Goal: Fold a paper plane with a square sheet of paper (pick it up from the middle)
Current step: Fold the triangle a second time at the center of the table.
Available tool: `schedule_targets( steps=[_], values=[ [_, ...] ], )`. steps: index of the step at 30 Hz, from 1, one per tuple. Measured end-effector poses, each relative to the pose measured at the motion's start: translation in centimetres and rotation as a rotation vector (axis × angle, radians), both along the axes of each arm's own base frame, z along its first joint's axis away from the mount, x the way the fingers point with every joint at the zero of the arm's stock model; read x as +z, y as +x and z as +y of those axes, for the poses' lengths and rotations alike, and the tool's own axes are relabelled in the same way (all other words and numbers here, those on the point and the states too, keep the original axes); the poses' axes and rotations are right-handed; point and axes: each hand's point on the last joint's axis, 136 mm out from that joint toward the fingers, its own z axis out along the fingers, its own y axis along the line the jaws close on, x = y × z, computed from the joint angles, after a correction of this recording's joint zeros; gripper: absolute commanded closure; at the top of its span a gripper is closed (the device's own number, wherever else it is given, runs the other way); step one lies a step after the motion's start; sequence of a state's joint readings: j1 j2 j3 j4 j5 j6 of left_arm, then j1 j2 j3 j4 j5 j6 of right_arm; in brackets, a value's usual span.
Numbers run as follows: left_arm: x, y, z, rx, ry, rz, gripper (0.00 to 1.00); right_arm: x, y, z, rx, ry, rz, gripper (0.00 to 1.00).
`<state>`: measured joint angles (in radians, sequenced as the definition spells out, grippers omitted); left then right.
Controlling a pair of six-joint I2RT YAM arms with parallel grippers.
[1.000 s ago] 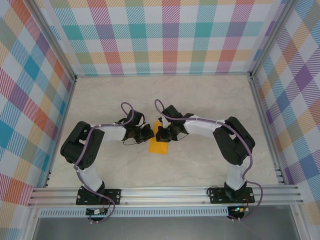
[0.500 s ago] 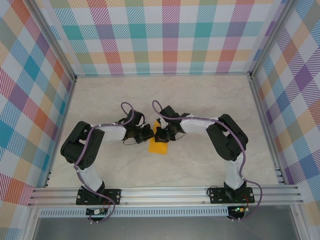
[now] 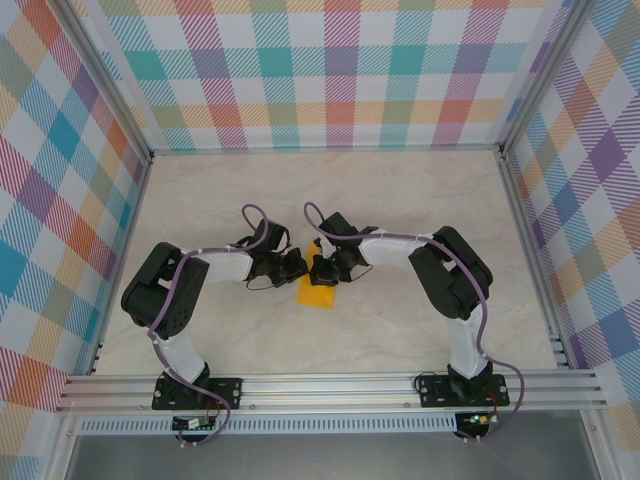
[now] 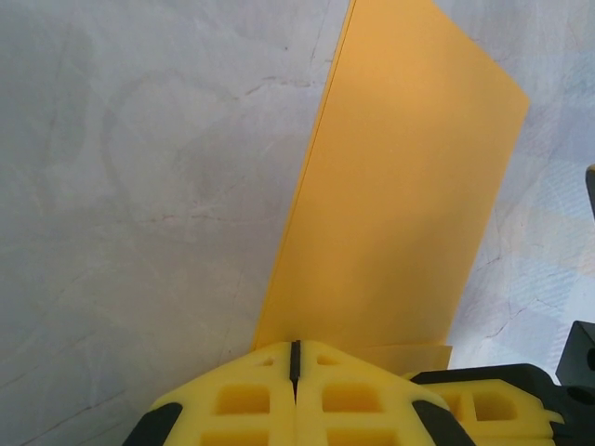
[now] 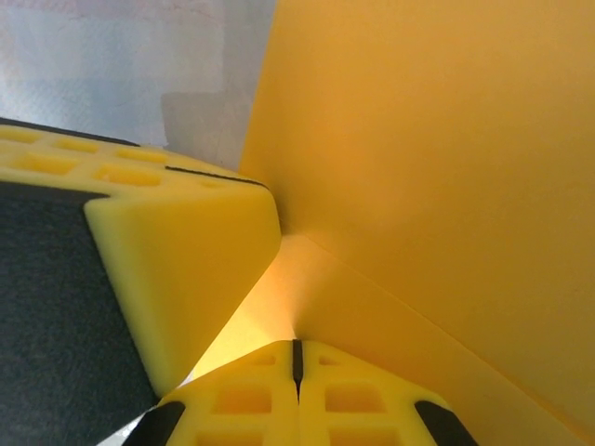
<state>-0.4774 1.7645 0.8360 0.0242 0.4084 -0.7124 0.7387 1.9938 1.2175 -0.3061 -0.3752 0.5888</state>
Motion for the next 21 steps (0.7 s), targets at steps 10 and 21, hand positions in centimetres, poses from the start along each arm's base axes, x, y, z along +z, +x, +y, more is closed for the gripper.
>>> schedule_targets(
  steps=[10,21],
  values=[
    [-0.1,0.0,0.2,0.006,0.011,0.006,0.96,0.0,-3.5,-2.9,0.048,-0.037,0.036,0.98],
    [0.0,0.0,0.1,0.006,0.012,0.008,0.96,-0.1,-6.7,-5.5,0.059,-0.073,0.097,0.98]
  ],
)
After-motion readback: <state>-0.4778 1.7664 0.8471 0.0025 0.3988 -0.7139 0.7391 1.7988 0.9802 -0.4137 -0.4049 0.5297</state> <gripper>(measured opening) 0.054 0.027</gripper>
